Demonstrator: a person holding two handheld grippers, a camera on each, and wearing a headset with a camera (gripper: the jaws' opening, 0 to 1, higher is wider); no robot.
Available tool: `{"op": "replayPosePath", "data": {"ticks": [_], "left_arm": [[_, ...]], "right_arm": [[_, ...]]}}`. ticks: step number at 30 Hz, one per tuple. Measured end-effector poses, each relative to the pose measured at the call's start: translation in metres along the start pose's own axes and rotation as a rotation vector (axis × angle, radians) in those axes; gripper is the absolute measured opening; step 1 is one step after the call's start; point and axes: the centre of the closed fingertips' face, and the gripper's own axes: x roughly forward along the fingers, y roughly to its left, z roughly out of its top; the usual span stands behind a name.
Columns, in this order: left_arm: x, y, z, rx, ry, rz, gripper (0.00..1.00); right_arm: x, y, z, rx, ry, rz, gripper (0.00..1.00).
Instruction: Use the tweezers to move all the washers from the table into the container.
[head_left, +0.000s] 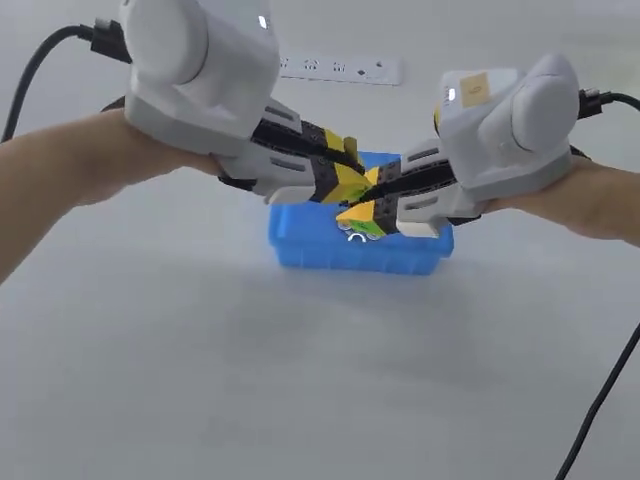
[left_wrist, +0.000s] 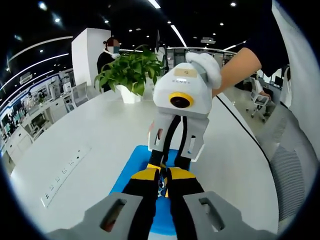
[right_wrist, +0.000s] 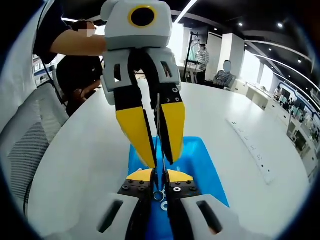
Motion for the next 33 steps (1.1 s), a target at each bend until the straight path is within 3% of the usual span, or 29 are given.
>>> {"op": "replayPosePath", "data": {"ticks": [6,12,19,29,33], "left_arm": [[-0.01,-0.011,0.012,0.056,-0.007,-0.008,0.09],[-0.034,-0.02,0.024,0.074,-0.042,-0.013,0.09],[-0.062,-0.04,0.042,0.037,-0.146,-0.015,0.09],[-0.073,-0.078,0.042,0.063,-0.145,-0.023,0.08],[-0.072,-0.091,0.036,0.073,-0.123,-0.025,0.09]], "right_arm": [[-0.007,0.004,0.012,-0.019,-0.013,0.004,0.08],[-0.018,0.018,0.035,-0.067,-0.026,0.019,0.08],[-0.038,0.042,0.06,-0.078,-0.079,0.037,0.08],[-0.058,0.082,0.066,-0.093,-0.043,0.064,0.08],[-0.063,0.097,0.064,-0.111,-0.009,0.072,0.08]]}}
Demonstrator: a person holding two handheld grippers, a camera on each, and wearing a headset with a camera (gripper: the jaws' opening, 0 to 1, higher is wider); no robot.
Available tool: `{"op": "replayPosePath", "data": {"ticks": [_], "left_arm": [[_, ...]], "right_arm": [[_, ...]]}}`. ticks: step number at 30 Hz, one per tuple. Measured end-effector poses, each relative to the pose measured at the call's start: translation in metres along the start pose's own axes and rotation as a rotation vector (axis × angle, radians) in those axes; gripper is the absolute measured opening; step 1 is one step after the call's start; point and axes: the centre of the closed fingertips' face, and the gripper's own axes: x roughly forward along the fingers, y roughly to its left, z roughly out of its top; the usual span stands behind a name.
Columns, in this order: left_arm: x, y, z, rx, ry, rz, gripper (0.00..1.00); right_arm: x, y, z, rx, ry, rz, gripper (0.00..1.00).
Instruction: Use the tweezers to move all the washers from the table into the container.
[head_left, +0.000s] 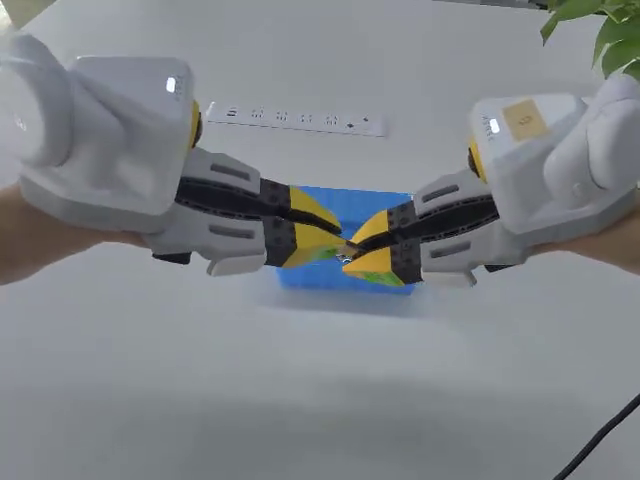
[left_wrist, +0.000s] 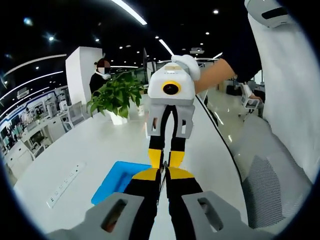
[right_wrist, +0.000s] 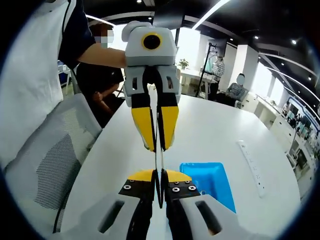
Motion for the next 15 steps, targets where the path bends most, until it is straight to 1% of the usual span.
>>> {"op": "replayPosePath", "data": {"ticks": [1,3,5,7,9,10,11,12,13,14,15], "left_arm": [[0.0,-0.004,-0.003,0.011,0.018,0.001,0.09],[0.0,-0.009,-0.006,0.031,0.036,0.002,0.08],[-0.001,-0.014,-0.007,0.03,0.038,-0.001,0.07],[0.0,-0.02,-0.008,0.022,0.043,-0.015,0.07],[0.004,-0.024,-0.012,0.028,0.051,-0.016,0.07],[0.007,-0.026,-0.017,0.032,0.061,-0.017,0.07],[0.008,-0.028,-0.02,0.032,0.072,-0.022,0.04],[0.009,-0.023,-0.035,0.05,0.136,0.002,0.04],[0.01,-0.025,-0.039,0.048,0.151,-0.009,0.04],[0.014,-0.028,-0.046,0.041,0.163,-0.018,0.04],[0.018,-0.027,-0.05,0.042,0.163,-0.011,0.04]], "right_arm": [[0.0,0.002,0.0,-0.003,0.006,0.0,0.08],[-0.001,0.007,0.001,-0.006,0.016,-0.002,0.08],[-0.002,0.014,0.0,-0.009,0.031,0.0,0.08],[-0.001,0.02,-0.002,-0.004,0.044,0.003,0.08],[0.001,0.023,-0.007,-0.003,0.066,-0.003,0.08],[0.003,0.026,-0.011,0.001,0.079,-0.005,0.08],[0.005,0.027,-0.012,0.005,0.084,-0.009,0.07],[0.008,0.029,-0.017,0.022,0.092,-0.019,0.07],[0.01,0.03,-0.02,0.037,0.102,-0.024,0.08],[0.012,0.03,-0.023,0.043,0.108,-0.032,0.08],[0.017,0.03,-0.029,0.047,0.114,-0.036,0.07]]}}
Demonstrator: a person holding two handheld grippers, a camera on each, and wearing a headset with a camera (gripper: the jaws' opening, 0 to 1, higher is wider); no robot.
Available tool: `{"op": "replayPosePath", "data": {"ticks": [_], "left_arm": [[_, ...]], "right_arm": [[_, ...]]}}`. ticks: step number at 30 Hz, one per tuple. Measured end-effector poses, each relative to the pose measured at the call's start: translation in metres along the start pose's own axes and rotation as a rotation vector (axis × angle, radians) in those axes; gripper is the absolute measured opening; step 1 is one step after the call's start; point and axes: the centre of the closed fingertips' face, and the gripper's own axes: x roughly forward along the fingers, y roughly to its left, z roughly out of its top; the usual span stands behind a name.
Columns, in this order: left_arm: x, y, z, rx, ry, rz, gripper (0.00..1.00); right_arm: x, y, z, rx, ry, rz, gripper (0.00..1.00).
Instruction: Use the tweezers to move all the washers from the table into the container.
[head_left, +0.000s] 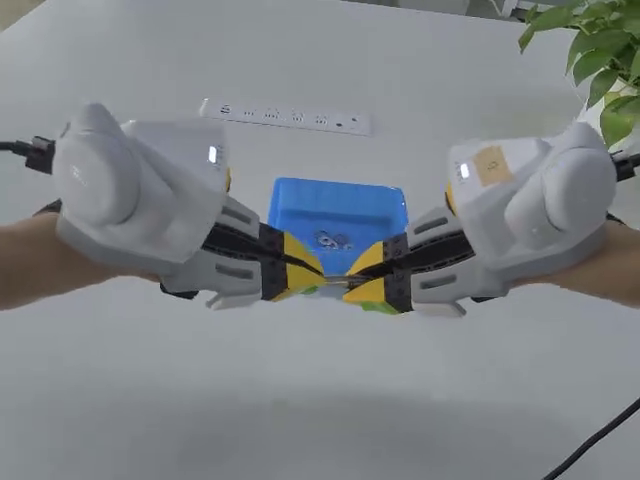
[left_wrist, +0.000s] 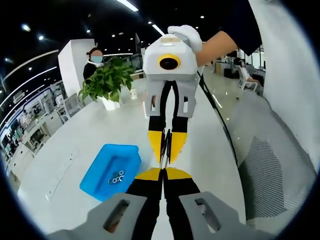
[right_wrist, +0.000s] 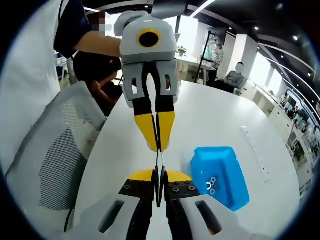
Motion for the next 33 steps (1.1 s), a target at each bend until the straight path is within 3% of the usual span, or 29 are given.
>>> {"op": "replayPosePath", "data": {"ticks": [3,6,9,13,19,23,28,31,33], "left_arm": [[0.011,0.001,-0.013,-0.012,0.017,-0.002,0.04],[0.022,0.006,-0.036,-0.032,0.098,0.01,0.05],[0.031,-0.001,-0.04,-0.058,0.089,-0.026,0.05],[0.037,0.001,-0.061,-0.091,0.136,-0.025,0.05],[0.042,0.001,-0.069,-0.121,0.141,-0.037,0.05],[0.043,-0.001,-0.069,-0.135,0.139,-0.044,0.07],[0.041,-0.003,-0.072,-0.137,0.152,-0.042,0.16],[0.035,-0.006,-0.073,-0.156,0.158,-0.04,0.18],[0.031,-0.007,-0.077,-0.16,0.17,-0.034,0.21]], "right_arm": [[0.016,0.004,-0.017,-0.001,0.04,0.01,0.08],[0.034,0.009,-0.033,-0.012,0.065,0.047,0.08],[0.047,0.012,-0.05,-0.028,0.108,0.082,0.08],[0.054,0.007,-0.062,-0.006,0.115,0.092,0.08],[0.052,0.001,-0.08,0.004,0.142,0.086,0.09],[0.051,-0.003,-0.091,-0.034,0.18,0.064,0.11],[0.048,-0.004,-0.093,-0.024,0.191,0.052,0.13],[0.045,-0.01,-0.096,-0.012,0.22,0.023,0.2],[0.043,-0.007,-0.097,0.002,0.23,0.035,0.21]]}}
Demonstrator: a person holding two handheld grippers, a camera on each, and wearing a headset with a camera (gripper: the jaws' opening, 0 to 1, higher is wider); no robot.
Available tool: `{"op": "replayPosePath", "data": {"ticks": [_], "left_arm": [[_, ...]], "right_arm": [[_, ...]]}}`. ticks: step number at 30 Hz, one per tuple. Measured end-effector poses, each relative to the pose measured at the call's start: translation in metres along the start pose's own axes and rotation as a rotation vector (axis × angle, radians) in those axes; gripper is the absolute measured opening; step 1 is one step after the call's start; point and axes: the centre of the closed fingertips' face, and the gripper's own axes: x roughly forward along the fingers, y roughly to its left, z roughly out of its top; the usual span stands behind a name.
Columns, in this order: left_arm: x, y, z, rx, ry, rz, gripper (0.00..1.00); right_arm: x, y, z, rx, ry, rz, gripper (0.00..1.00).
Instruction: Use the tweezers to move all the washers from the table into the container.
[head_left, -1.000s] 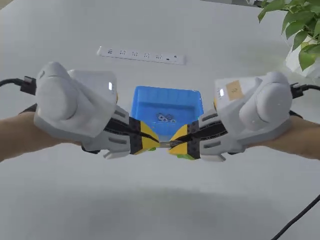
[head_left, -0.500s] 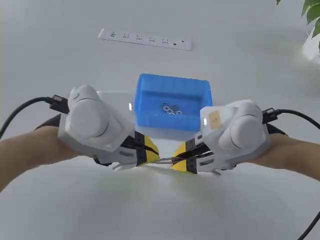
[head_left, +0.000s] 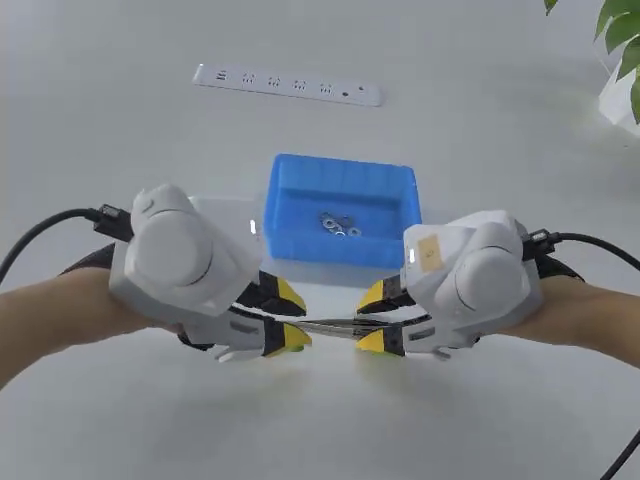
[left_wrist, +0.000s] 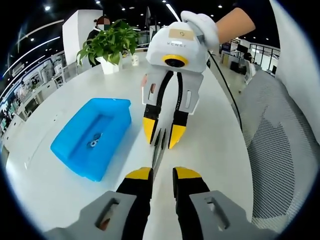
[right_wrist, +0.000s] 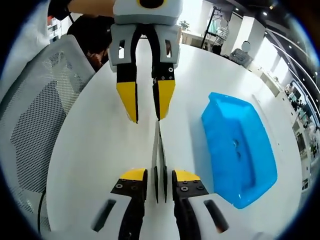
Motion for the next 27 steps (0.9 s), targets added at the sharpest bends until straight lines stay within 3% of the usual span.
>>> {"op": "replayPosePath", "data": {"ticks": [3,8,13,18,24,27], "left_arm": [[-0.011,0.001,-0.007,-0.012,0.014,0.032,0.23],[-0.034,0.005,-0.012,-0.035,0.004,0.094,0.28],[-0.056,0.002,-0.019,-0.06,0.021,0.128,0.32],[-0.079,-0.007,-0.005,-0.077,-0.028,0.153,0.48],[-0.102,-0.018,0.009,-0.072,-0.067,0.19,0.61],[-0.112,-0.022,0.015,-0.071,-0.09,0.21,0.73]], "right_arm": [[-0.01,0.0,0.0,0.019,0.011,-0.027,0.23],[-0.053,-0.006,0.025,0.167,-0.147,-0.14,0.29],[-0.08,0.006,0.017,0.18,-0.124,-0.171,0.34],[-0.107,0.018,0.024,0.23,-0.194,-0.232,0.42],[-0.131,0.036,0.032,0.228,-0.233,-0.276,0.52],[-0.143,0.045,0.041,0.223,-0.266,-0.297,0.61]]}}
